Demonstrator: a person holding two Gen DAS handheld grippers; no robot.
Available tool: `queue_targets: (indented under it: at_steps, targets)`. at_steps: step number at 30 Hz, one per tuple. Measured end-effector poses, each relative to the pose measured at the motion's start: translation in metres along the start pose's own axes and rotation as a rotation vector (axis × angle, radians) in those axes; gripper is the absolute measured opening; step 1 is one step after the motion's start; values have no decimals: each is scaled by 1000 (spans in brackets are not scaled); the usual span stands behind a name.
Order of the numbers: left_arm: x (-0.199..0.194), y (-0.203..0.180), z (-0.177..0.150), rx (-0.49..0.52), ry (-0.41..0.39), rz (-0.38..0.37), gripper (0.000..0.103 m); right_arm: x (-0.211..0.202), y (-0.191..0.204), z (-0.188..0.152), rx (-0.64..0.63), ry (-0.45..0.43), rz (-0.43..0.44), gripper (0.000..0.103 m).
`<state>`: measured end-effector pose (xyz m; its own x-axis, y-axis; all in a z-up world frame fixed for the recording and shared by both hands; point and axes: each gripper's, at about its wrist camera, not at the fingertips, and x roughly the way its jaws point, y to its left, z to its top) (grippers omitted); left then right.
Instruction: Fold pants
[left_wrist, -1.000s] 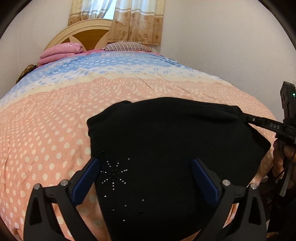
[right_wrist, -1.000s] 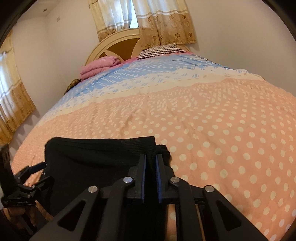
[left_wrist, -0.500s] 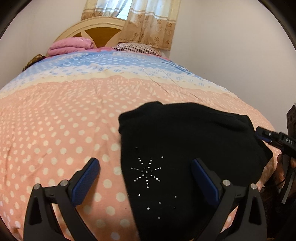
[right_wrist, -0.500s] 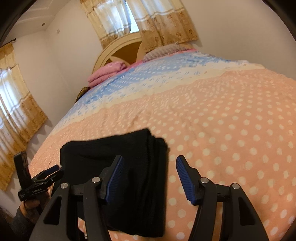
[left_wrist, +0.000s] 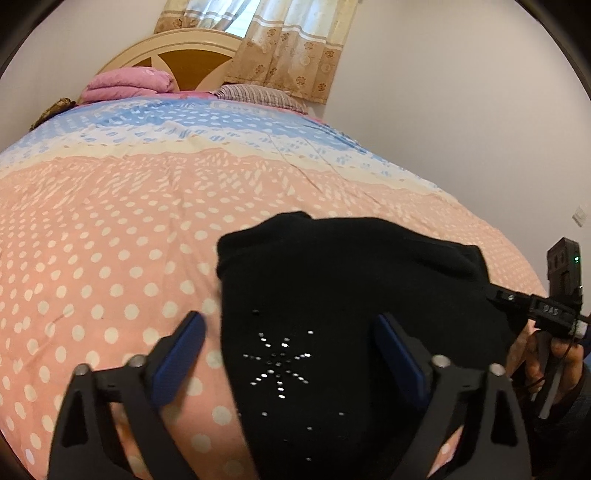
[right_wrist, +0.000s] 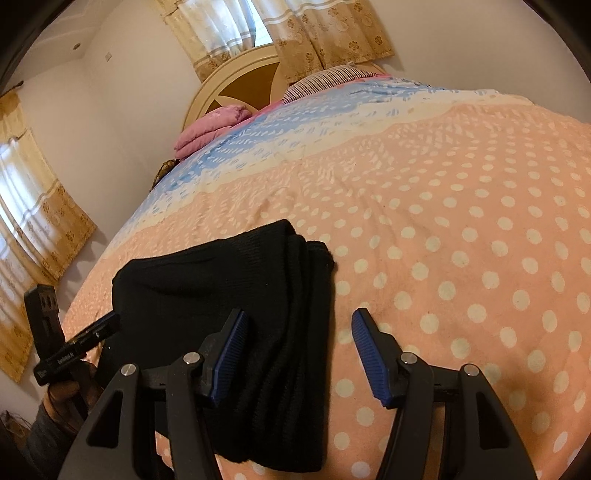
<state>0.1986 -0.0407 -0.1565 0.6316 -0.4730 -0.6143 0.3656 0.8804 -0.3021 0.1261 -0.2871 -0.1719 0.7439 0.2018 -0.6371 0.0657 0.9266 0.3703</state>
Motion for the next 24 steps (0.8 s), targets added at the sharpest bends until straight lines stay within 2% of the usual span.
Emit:
queue_targets:
  at_steps: [2,4,7,10,13,15,16,17,18,19,24]
  targets:
    - [0,-2,1,-2,5,-22,81,-2,2,0,-4,-4,17,60]
    - [1,-1,1,-11,5,-25,80,1,8,-3,-10,21,111,58]
    - [0,4,0,-32,8,-30,72,4,14,-6,-33,20,77,55]
    - [-3,9,-2,-41,12,-45,69,4,7,-4,12,21,106,51]
    - [-2,6,-2,-34,16,-45,68,5,0,-4,58,21,140,45]
    - [-2,3,-2,-21,15,-46,64,6,0,-5,73,26,170,34]
    - [-2,2,-2,-15,15,-41,57,5,0,-5,71,24,174,33]
    - [-3,3,-2,-15,14,-41,38,3,1,-5,62,17,175,30]
    - [-4,3,-2,-20,12,-53,26,1,3,-4,56,11,180,28]
    - [-4,4,-2,-25,14,-66,22,-3,7,-4,45,0,186,28]
    - [-12,6,-2,-29,-4,-74,18,-26,28,2,-18,-56,193,27]
